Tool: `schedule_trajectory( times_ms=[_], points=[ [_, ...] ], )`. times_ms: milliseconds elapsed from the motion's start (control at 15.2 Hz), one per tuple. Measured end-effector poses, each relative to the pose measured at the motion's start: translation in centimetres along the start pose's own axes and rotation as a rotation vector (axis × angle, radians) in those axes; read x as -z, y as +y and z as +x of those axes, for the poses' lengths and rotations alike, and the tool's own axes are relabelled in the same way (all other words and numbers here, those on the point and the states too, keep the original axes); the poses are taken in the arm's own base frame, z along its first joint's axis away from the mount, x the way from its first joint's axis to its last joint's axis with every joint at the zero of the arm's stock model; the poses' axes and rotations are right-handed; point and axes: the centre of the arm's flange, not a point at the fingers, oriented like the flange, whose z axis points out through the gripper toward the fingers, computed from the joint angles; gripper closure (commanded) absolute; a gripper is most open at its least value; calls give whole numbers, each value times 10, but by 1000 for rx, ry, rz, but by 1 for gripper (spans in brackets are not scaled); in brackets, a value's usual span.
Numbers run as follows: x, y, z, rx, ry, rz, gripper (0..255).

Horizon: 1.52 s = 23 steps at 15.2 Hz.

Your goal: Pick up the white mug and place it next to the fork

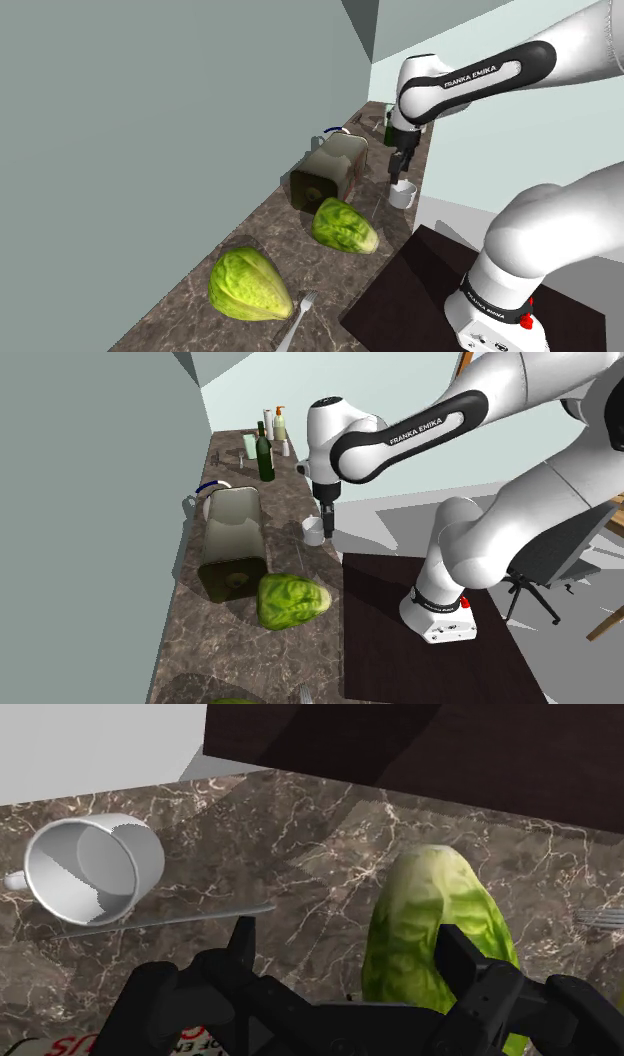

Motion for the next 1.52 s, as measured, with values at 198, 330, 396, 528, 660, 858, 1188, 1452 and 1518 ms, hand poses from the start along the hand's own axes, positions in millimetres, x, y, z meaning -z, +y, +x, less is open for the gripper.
schedule_trajectory(
  times_ms=[198, 330, 396, 528, 660, 858, 1188, 1452, 1518],
  points=[
    [-28, 26, 6, -1, 3, -9, 0],
    [-48, 44, 9, -3, 6, -15, 0],
    [-56, 53, 9, -3, 7, -18, 0],
    [-74, 69, 15, -4, 10, -23, 0],
    [-93, 87, 18, -5, 12, -29, 0],
    [-120, 116, 23, -8, 15, -38, 0],
    [-159, 161, 30, -10, 21, -54, 0],
    [-180, 167, 32, -10, 21, -56, 0],
    [-187, 167, 31, -10, 21, -56, 0]
  ],
)
